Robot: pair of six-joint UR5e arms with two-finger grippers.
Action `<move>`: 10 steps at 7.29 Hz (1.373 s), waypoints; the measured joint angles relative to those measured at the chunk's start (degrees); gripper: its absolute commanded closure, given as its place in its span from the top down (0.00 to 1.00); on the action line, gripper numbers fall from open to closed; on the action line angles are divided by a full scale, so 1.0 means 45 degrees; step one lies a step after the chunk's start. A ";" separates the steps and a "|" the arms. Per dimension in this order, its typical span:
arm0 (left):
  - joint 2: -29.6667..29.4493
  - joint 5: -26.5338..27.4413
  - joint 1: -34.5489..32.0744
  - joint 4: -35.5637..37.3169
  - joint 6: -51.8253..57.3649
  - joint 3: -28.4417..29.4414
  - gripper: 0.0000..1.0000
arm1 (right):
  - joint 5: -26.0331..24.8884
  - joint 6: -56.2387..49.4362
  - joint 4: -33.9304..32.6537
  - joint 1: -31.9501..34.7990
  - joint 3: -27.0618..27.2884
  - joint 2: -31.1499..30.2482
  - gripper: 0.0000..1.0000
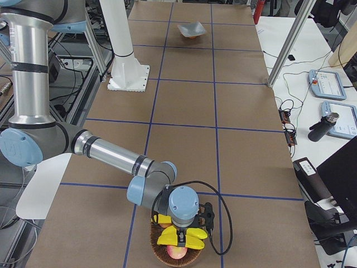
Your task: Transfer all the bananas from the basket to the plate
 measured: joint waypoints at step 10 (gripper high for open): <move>-0.0125 -0.0735 0.0000 0.0000 -0.0117 0.0090 1.00 | -0.0363 0.0107 0.1027 0.0062 -0.2115 0.0303 0.98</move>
